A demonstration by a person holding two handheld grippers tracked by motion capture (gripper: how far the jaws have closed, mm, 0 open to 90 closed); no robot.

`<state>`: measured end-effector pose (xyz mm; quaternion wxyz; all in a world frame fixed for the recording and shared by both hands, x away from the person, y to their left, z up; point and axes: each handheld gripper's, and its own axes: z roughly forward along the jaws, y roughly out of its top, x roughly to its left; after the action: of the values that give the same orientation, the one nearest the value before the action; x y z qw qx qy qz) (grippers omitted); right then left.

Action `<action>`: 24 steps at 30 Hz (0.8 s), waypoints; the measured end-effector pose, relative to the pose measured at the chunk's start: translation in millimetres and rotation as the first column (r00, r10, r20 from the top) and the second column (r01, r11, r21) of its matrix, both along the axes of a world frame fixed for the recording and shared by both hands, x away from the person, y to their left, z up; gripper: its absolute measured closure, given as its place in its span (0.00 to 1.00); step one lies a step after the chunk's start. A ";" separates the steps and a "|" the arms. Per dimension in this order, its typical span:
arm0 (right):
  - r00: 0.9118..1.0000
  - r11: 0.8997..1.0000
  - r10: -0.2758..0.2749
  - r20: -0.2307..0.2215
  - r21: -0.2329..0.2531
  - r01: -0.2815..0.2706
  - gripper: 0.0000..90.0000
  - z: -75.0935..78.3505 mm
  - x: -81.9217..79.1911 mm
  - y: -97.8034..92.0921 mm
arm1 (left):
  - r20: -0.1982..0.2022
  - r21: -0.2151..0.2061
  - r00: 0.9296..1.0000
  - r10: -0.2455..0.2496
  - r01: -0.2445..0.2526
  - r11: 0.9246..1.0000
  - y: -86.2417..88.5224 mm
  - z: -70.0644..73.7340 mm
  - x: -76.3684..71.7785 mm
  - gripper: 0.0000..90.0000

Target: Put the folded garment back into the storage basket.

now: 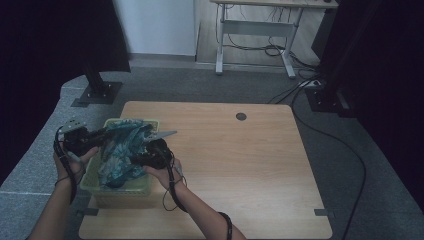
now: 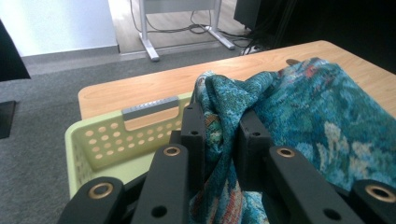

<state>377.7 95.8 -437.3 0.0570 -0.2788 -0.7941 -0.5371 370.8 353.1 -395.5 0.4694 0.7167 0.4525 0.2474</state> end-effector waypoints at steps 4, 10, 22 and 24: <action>1.000 1.000 0.005 -0.003 0.003 -0.005 0.91 -2.6 0.5 5.3 | -0.001 0.005 1.000 0.007 -0.007 1.000 2.9 -0.1 0.2 0.84; 1.000 1.000 0.007 -0.005 0.004 -0.007 0.91 -4.1 1.8 8.6 | -0.001 0.004 1.000 0.010 -0.010 1.000 3.4 -1.4 -0.1 0.84; 0.991 0.984 -0.120 0.052 -0.128 0.126 0.41 -23.2 3.3 -8.2 | -0.083 0.040 0.994 0.076 -0.073 0.997 -12.7 -24.2 2.8 0.55; 0.991 0.985 -0.117 0.058 -0.123 0.123 0.39 -21.8 1.4 -12.4 | -0.080 0.043 0.994 0.072 -0.068 0.997 -19.5 -24.8 -0.7 0.53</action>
<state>379.2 83.3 -459.2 -0.0133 -0.3157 -0.8095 -0.4949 370.1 333.5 -420.3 0.4271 0.7192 0.4911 0.2433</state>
